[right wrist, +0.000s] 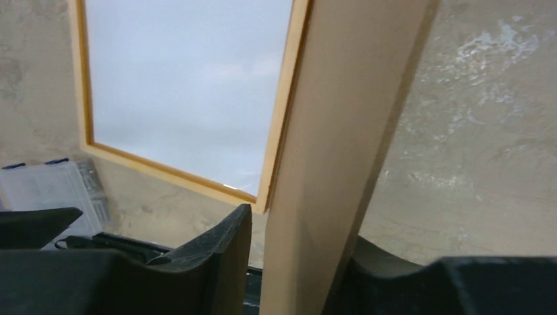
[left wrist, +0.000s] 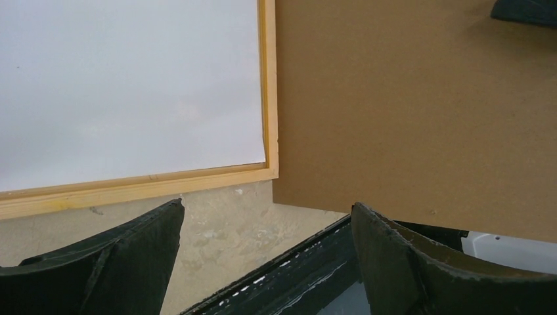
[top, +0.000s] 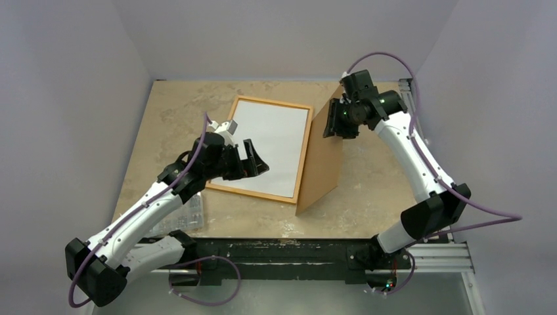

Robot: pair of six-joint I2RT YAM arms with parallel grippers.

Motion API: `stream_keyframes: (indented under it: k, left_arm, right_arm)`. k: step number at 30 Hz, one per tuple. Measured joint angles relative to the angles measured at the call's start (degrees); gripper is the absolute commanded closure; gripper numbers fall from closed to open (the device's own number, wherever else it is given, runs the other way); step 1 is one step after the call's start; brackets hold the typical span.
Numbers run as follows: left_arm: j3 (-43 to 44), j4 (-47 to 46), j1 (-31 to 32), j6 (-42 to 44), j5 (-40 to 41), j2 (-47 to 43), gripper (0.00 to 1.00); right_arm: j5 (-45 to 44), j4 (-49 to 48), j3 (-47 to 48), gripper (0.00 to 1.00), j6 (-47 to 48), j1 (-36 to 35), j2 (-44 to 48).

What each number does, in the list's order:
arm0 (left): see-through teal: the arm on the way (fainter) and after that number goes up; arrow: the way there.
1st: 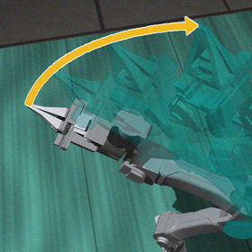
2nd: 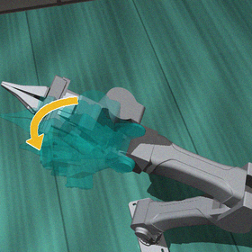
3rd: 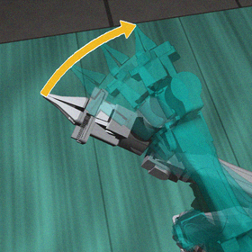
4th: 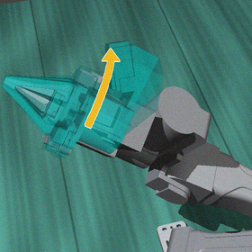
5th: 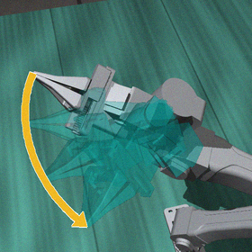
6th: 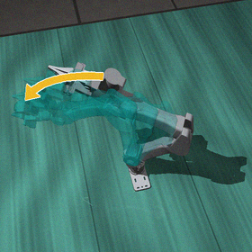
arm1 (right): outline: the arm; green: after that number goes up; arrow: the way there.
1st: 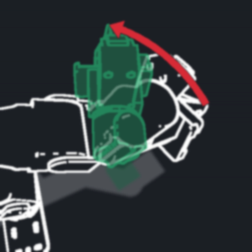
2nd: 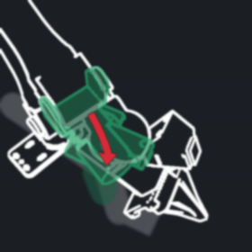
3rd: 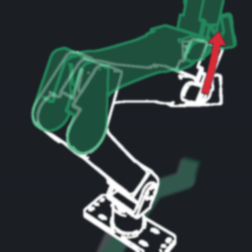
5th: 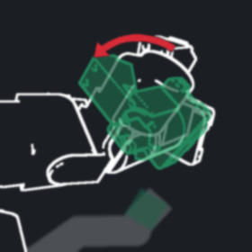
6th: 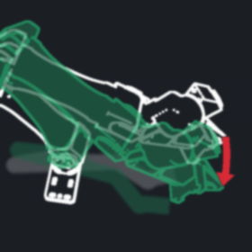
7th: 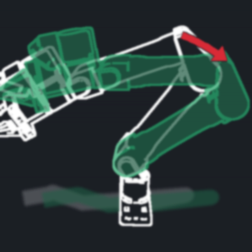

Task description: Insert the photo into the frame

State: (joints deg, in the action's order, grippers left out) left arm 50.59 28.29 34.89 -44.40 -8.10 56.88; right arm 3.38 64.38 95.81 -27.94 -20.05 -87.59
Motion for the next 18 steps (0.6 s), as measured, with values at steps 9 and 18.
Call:
stream_keyframes:
  k: [9, 18]
  left_arm:
    - [1.5, -4.2, 0.0, -0.8, -4.5, 1.5, 0.04]
    - [6.4, -9.8, -1.0, -1.0, -10.5, 2.1, 0.0]
  right_arm:
    - [-0.7, -3.2, 3.3, 0.31, -1.5, -8.3, -1.4]
    - [2.4, -7.2, 5.0, 0.26, -3.2, -10.1, -1.7]
